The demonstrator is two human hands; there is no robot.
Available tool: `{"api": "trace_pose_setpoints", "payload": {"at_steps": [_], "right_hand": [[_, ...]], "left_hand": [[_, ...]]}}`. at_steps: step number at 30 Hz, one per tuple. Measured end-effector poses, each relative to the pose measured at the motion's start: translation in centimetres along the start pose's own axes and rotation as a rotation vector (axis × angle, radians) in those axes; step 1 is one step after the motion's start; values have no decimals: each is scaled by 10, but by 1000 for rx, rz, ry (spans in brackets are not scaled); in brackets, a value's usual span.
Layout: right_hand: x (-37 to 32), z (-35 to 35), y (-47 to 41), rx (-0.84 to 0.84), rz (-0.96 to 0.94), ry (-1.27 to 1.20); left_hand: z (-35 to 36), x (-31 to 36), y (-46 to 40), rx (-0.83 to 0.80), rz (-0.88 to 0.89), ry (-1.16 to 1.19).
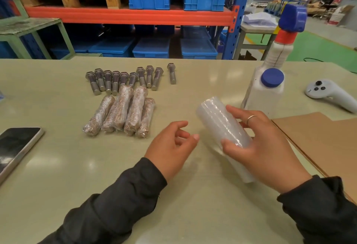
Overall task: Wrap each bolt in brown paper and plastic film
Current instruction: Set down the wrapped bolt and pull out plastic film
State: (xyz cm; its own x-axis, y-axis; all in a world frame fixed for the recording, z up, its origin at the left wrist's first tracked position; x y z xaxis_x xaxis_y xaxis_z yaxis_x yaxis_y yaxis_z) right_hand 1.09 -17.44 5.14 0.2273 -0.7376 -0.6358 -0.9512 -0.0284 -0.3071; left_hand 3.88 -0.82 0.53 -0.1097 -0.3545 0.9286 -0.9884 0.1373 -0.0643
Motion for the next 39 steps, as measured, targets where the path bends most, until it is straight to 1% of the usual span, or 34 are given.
{"api": "trace_pose_setpoints", "payload": {"at_steps": [2, 3, 4, 5, 6, 8, 10, 11, 12, 13, 15, 18, 20, 23, 26, 29, 31, 33, 36, 39], "right_hand": [[0, 2, 1, -32, 139, -436], [-2, 7, 3, -65, 197, -638], [-3, 13, 5, -96, 242, -775], [-4, 19, 7, -117, 271, -840], [-6, 24, 9, -135, 273, -844], [-9, 29, 12, -134, 222, -771], [-11, 25, 12, -55, 138, -578], [-11, 22, 11, -11, 104, -477], [-10, 20, 10, 24, 94, -430], [-7, 20, 9, 49, 116, -442], [1, 24, 7, 51, 265, -605], [14, 34, 9, -41, 555, -885], [18, 37, 12, -101, 673, -1020], [17, 44, 14, -180, 779, -1149], [16, 51, 16, -252, 825, -1150], [16, 56, 18, -291, 804, -1093], [16, 56, 19, -255, 776, -1062], [17, 53, 18, -175, 731, -1016], [21, 40, 13, -57, 621, -727], [24, 27, 6, 17, 527, -455]], "left_hand": [[16, -6, 4, -163, -185, 407], [21, -4, 7, -222, -215, 543], [22, -1, 10, -253, -206, 633], [19, 2, 11, -255, -186, 672], [16, 3, 11, -227, -172, 679], [7, 1, 9, -109, -170, 618], [-3, -4, 6, 22, -176, 533], [-7, -5, 5, 61, -177, 512], [-10, -6, 4, 85, -178, 512], [-12, -7, 4, 95, -178, 525], [-13, -7, 3, 75, -180, 577], [-6, -7, 5, 1, -209, 690], [0, -9, 6, -46, -257, 764], [4, -12, 6, -100, -290, 812], [3, -11, 7, -119, -283, 762], [5, -10, 9, -149, -265, 672], [7, -9, 10, -178, -250, 657], [10, -8, 12, -213, -254, 671], [14, -10, 14, -238, -316, 721], [23, -9, 16, -259, -390, 828]]}}
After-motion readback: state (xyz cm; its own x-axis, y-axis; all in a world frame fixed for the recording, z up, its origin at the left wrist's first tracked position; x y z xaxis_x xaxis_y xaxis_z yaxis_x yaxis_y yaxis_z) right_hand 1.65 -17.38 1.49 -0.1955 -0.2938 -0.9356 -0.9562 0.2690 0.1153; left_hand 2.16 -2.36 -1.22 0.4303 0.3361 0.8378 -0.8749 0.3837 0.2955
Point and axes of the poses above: each hand's wrist, its own y-axis away from the middle knuckle, its own z-axis out of the palm, x = y × z, the point moved 6 cm from there along -y, towards the middle knuckle, and after that the axes turned 1 degree about z, right-handed, at the moved point
